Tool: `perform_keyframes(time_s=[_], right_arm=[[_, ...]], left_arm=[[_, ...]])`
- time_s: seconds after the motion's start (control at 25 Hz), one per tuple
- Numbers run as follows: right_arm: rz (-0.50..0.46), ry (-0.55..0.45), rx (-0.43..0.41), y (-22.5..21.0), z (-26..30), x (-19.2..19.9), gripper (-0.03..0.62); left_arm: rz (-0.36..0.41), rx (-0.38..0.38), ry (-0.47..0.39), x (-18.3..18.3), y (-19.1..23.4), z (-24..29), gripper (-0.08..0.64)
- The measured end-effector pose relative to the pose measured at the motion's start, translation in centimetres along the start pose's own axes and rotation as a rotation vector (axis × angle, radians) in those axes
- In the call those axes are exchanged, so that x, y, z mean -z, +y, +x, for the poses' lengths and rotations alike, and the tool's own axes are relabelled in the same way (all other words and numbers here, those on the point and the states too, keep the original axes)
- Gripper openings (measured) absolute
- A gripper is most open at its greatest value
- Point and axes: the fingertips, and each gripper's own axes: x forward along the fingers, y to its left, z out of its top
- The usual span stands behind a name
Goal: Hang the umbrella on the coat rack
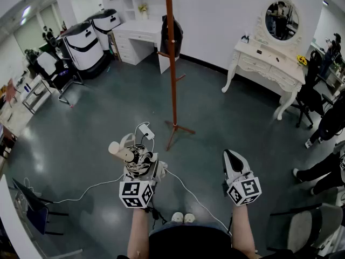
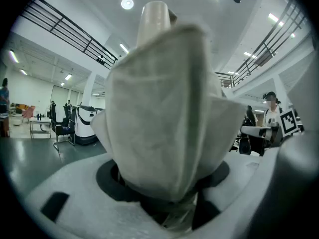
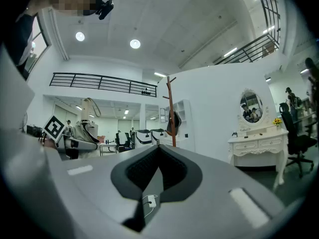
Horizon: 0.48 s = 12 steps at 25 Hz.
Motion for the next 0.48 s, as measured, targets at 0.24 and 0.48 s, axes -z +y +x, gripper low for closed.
perform_keyframes(time_s=[0.24, 0.48], right_arm=[[0.0, 0.001, -0.002, 0.13, -0.03, -0.02, 0.006], [0.02, -0.005, -0.003, 0.08, 0.22, 0.5, 0.006]], left_arm=[[0.001, 0.006, -0.002, -0.11, -0.1, -0.05, 0.295], [-0.003, 0.007, 0.002, 0.55, 0.26, 0.13, 0.295]])
